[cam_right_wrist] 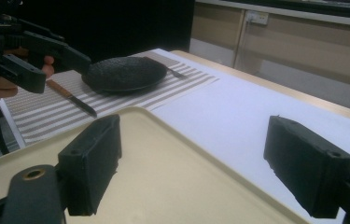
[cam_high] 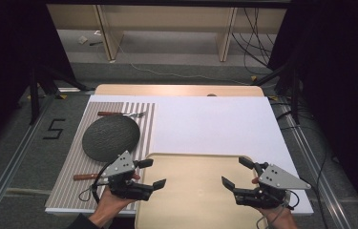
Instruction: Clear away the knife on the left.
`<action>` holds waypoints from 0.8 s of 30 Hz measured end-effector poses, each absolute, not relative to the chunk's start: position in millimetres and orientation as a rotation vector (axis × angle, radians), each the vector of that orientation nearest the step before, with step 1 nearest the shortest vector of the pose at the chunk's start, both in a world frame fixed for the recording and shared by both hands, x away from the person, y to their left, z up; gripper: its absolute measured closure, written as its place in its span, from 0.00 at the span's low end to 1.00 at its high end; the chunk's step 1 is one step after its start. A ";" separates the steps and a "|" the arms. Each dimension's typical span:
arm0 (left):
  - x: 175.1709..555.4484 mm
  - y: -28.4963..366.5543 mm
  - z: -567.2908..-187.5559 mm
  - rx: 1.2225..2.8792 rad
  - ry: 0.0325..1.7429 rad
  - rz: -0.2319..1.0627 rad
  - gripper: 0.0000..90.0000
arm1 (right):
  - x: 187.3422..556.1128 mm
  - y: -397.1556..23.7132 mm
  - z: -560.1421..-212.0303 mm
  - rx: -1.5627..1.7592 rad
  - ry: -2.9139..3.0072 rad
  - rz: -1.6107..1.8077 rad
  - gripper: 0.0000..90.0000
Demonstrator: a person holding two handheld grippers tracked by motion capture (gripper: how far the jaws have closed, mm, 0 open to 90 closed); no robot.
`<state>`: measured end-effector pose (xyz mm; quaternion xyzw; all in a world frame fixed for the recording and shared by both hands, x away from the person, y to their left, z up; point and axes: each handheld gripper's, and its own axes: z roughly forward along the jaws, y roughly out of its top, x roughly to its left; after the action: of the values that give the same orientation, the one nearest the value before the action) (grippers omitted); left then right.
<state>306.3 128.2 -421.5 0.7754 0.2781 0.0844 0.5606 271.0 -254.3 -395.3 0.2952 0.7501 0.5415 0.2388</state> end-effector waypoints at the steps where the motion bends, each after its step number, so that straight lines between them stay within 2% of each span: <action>1: 306.8 127.5 -421.2 1.842 0.653 0.202 0.20 | 271.0 -254.4 -395.3 0.808 2.054 1.483 0.22; 18: 327.6 126.4 -423.6 2.175 0.625 0.226 0.19 | 270.9 -254.4 -395.3 0.808 2.055 1.483 0.22; 24: 337.1 139.7 -422.3 2.226 0.699 0.241 0.20 | 270.8 -254.3 -395.2 0.807 2.056 1.482 0.22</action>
<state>337.1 139.7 -422.3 0.8747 0.2748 0.0945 0.3878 270.8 -254.3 -395.2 0.2947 0.7506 0.5410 0.2387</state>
